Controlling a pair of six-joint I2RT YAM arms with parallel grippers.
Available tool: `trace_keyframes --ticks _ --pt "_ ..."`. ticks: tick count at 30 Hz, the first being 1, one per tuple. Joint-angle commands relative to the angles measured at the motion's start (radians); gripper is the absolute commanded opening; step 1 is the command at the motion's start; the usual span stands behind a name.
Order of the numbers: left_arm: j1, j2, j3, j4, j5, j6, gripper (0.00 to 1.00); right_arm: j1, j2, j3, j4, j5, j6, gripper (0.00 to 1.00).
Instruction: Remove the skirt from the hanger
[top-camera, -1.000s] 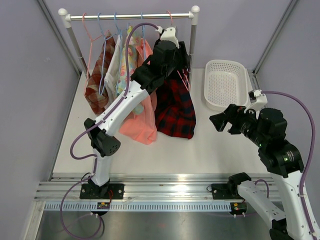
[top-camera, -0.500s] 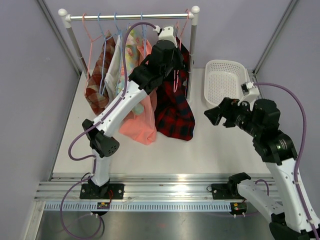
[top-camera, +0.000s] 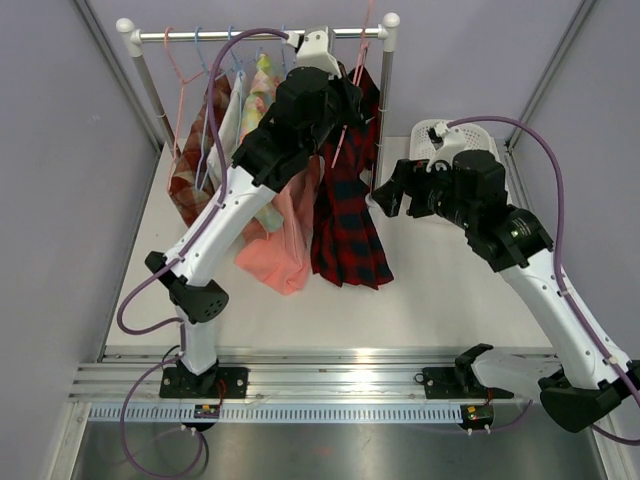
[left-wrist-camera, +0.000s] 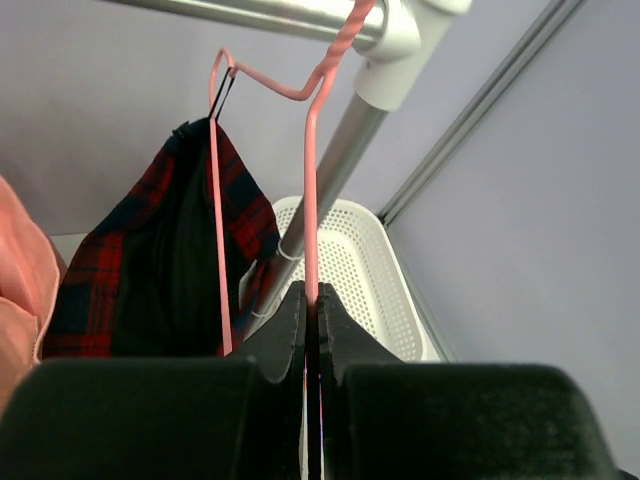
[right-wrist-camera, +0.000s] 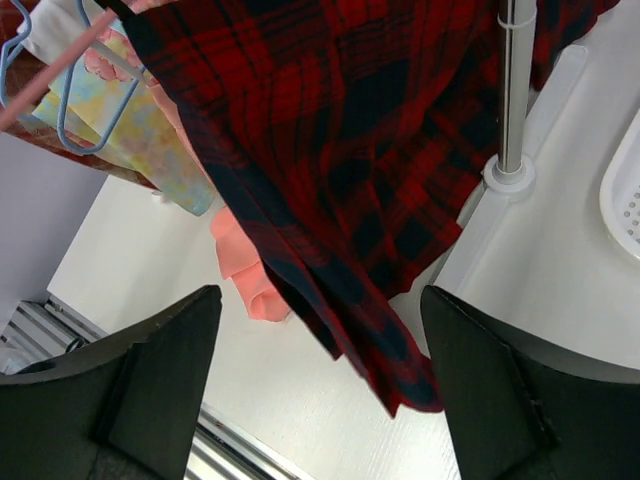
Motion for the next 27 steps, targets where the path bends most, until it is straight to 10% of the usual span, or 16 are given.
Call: trace_keyframes --ticks 1,8,21,24,27 --pt "0.007 -0.101 0.025 0.163 -0.046 -0.002 0.0 0.017 -0.069 -0.038 0.047 0.041 0.013 0.89" --pt "0.004 -0.272 -0.271 0.321 -0.103 -0.148 0.0 0.22 -0.094 -0.054 0.076 0.126 -0.013 0.99" --pt "-0.027 -0.294 -0.232 0.268 -0.092 -0.174 0.0 0.389 0.144 -0.057 0.329 0.484 -0.048 0.99" --pt "-0.027 -0.327 -0.27 0.272 -0.092 -0.18 0.0 0.389 0.173 -0.049 0.367 0.513 -0.047 0.75" --pt "-0.027 -0.347 -0.305 0.273 -0.102 -0.175 0.0 0.389 0.182 -0.018 0.36 0.489 -0.034 0.06"
